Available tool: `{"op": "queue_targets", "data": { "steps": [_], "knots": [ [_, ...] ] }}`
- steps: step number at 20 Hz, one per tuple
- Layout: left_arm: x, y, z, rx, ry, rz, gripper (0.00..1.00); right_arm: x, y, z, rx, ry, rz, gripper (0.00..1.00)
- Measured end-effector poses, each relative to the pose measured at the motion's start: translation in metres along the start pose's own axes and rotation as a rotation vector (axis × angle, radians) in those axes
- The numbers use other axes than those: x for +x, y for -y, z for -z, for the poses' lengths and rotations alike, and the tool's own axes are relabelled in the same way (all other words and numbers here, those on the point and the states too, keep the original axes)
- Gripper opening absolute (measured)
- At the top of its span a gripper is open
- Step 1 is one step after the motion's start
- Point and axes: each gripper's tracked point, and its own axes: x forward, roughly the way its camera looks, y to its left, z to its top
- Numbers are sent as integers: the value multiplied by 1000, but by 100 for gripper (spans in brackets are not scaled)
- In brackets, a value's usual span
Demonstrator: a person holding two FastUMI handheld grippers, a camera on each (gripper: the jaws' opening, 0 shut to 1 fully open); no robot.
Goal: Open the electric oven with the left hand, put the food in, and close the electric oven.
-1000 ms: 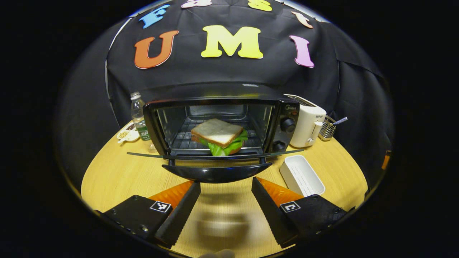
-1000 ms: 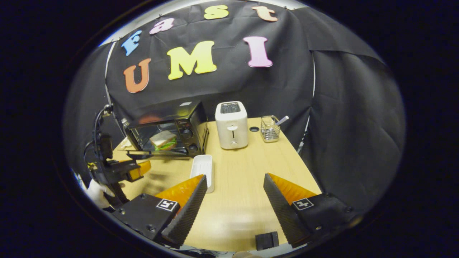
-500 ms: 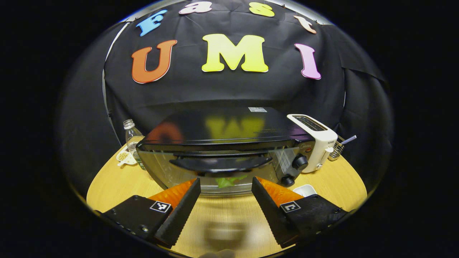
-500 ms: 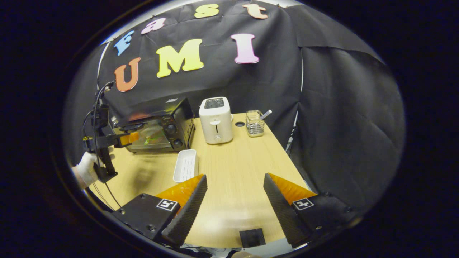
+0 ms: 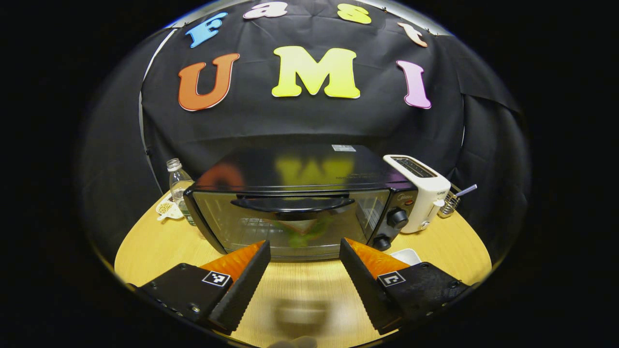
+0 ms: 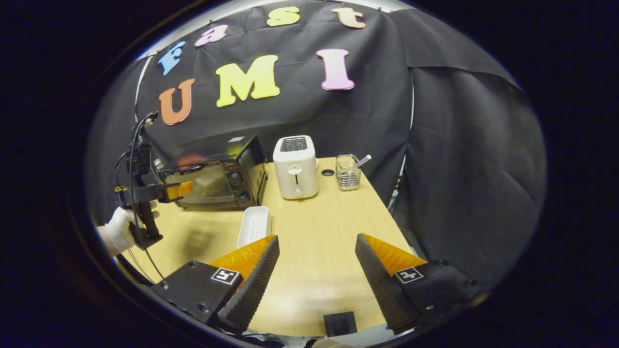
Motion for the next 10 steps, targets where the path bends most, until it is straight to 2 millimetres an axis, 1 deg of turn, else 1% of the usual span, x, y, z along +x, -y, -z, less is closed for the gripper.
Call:
{"op": "queue_targets", "data": {
  "steps": [1,3,6,7,8,9,10],
  "knots": [
    [-8,0,-4,2,13,-3,95,-1,-2,-4,-8,10,-5,100],
    [-29,1,-19,5,45,4,95,-10,-9,-21,-20,53,-24,100],
    [-74,1,-54,28,137,0,95,-21,-21,-50,-77,121,-61,100],
    [-94,-1,-67,34,169,-9,95,-25,-26,-61,-83,143,-74,91],
    [-114,-2,-80,29,204,-12,94,-32,-31,-73,-87,167,-90,91],
    [-133,-2,-94,22,242,-12,94,-39,-36,-87,-90,202,-102,100],
    [-152,-2,-106,15,278,-15,94,-47,-41,-103,-97,241,-111,91]
  ]
}}
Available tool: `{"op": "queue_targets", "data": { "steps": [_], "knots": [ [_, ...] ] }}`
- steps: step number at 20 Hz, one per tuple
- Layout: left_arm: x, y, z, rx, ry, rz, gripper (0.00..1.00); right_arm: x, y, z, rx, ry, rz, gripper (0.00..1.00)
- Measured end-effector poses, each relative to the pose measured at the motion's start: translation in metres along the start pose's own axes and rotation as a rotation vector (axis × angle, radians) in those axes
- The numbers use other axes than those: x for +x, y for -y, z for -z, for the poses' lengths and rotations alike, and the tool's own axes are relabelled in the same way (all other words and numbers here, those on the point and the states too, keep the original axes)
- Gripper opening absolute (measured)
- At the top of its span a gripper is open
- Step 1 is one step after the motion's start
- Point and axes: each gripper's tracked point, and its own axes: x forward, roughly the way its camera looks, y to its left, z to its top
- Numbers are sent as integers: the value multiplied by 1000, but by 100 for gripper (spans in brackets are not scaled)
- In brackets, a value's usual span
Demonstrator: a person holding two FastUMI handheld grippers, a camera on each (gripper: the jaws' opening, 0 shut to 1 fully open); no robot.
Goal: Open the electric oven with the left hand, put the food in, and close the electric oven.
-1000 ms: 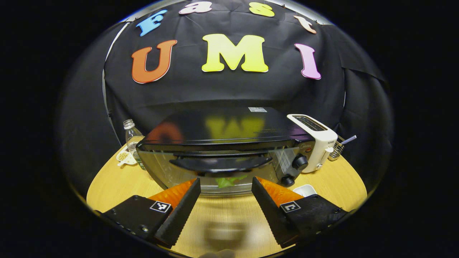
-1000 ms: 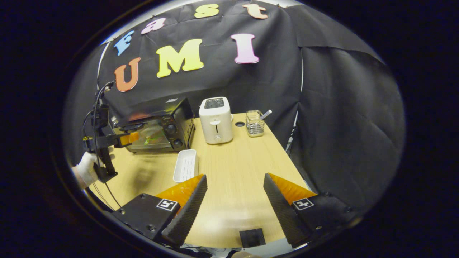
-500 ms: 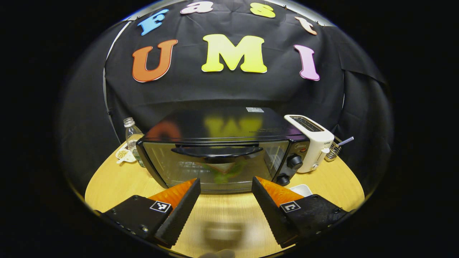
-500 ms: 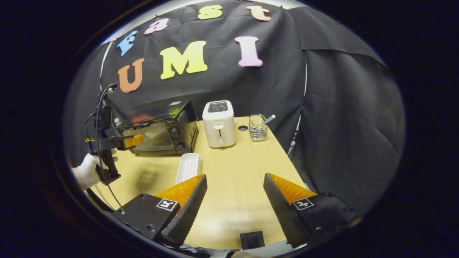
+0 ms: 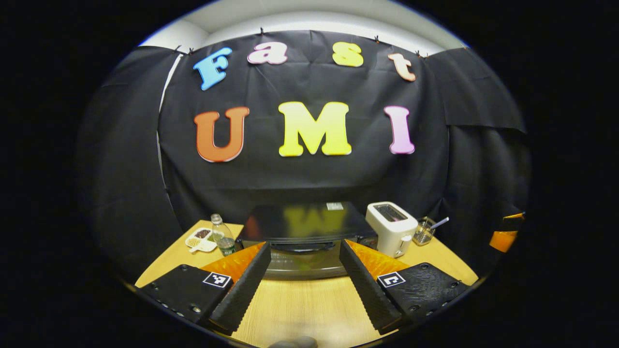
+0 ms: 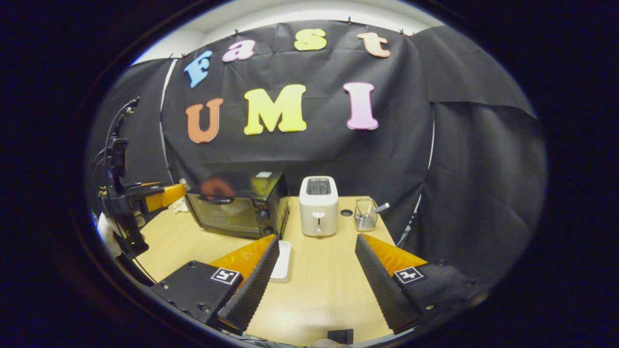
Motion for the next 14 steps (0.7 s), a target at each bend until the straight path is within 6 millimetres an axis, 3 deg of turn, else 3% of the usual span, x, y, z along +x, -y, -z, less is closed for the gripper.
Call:
{"op": "queue_targets", "data": {
  "steps": [2,3,4,5,6,7,8,9,10,11,12,13,14],
  "knots": [
    [-28,-8,-29,17,50,-25,95,-6,-9,-28,-18,60,-21,91],
    [-42,-12,-41,28,77,-38,95,-9,-14,-40,-20,85,-31,100],
    [-55,-16,-54,35,105,-52,95,-12,-19,-55,-21,111,-44,91],
    [-66,-20,-67,37,134,-63,94,-15,-23,-67,-21,135,-52,100],
    [-79,-24,-76,29,147,-75,94,-18,-27,-80,-22,160,-59,91],
    [-90,-26,-80,27,153,-82,94,-22,-30,-93,-27,191,-61,91],
    [-98,-31,-84,20,155,-99,94,-27,-32,-105,-33,220,-59,100],
    [-102,-34,-90,15,165,-107,95,-31,-34,-114,-41,249,-57,90],
    [-105,-36,-95,8,172,-105,95,-36,-38,-125,-47,275,-58,100],
    [-110,-39,-98,2,171,-112,94,-40,-42,-132,-51,298,-63,100],
    [-113,-43,-100,1,174,-119,94,-44,-47,-140,-56,317,-70,91],
    [-115,-45,-103,1,183,-123,94,-47,-50,-146,-59,330,-74,90],
    [-117,-46,-107,1,191,-124,94,-50,-54,-152,-58,343,-74,100]
  ]
}}
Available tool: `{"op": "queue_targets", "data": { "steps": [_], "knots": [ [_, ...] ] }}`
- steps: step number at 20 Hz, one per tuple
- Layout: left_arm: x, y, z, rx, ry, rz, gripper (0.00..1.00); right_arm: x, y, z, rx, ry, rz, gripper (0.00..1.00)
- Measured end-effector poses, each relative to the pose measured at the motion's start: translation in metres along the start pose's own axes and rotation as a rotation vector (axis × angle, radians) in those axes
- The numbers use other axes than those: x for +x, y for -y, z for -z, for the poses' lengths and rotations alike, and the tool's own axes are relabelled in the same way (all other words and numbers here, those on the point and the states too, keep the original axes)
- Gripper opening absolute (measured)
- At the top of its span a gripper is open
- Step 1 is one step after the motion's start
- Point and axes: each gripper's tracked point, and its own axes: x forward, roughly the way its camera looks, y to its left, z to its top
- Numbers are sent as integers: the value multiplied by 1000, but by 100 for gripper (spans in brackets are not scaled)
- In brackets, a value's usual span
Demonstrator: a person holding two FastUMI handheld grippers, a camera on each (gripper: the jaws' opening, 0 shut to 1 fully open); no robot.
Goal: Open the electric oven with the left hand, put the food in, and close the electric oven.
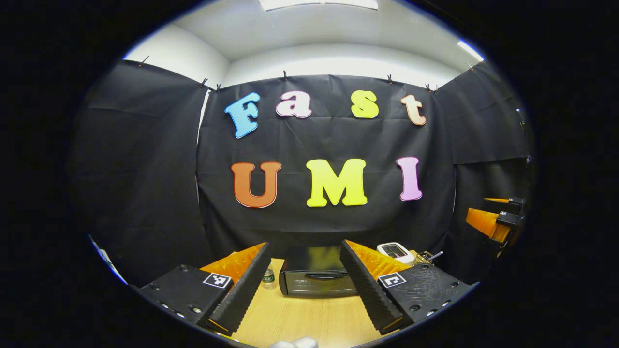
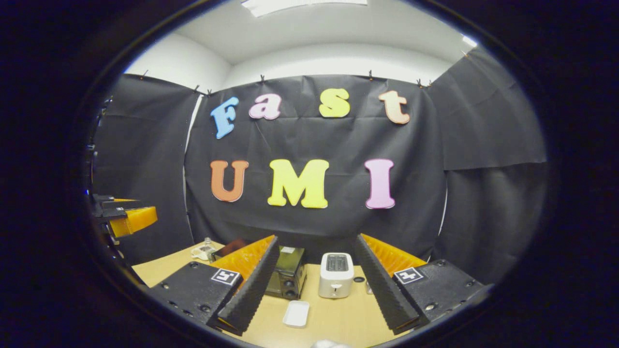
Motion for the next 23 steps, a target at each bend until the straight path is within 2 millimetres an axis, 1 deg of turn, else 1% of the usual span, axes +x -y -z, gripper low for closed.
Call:
{"op": "queue_targets", "data": {
  "steps": [2,3,5,7,8,9,10,11,12,13,14,15,17,18,21,22,23],
  "knots": [
    [-3,-2,-4,-12,10,9,94,-3,-3,-10,11,23,9,100],
    [-5,-6,-5,-13,13,12,94,-5,-1,-12,13,26,22,90],
    [-6,-14,-6,2,18,4,94,-8,-3,-18,29,29,35,90],
    [-7,-16,-2,12,11,4,95,-8,-4,-21,42,23,43,90],
    [-7,-14,-1,8,9,11,95,-10,-4,-22,42,24,51,100],
    [-8,-14,-1,7,9,14,94,-11,-4,-22,40,21,57,90],
    [-10,-15,-3,8,10,19,94,-13,-4,-23,39,23,62,90],
    [-11,-16,-4,7,10,23,94,-14,-5,-23,39,20,68,100],
    [-11,-16,-4,3,10,29,95,-15,-6,-23,40,18,71,90],
    [-12,-15,-4,0,11,34,95,-16,-7,-21,40,13,75,100],
    [-13,-15,-5,-2,11,39,95,-17,-7,-20,43,7,78,100],
    [-13,-17,-6,-3,14,40,95,-18,-8,-20,47,5,79,90],
    [-15,-19,-6,-9,10,44,95,-20,-9,-20,59,5,82,90],
    [-17,-20,-6,-8,11,45,95,-22,-10,-22,63,11,82,100],
    [-18,-25,-9,9,26,32,94,-26,-11,-27,58,40,83,100],
    [-19,-24,-8,12,31,32,94,-27,-12,-29,51,48,85,100],
    [-20,-22,-9,9,33,37,87,-29,-14,-29,47,55,82,90]
  ]
}}
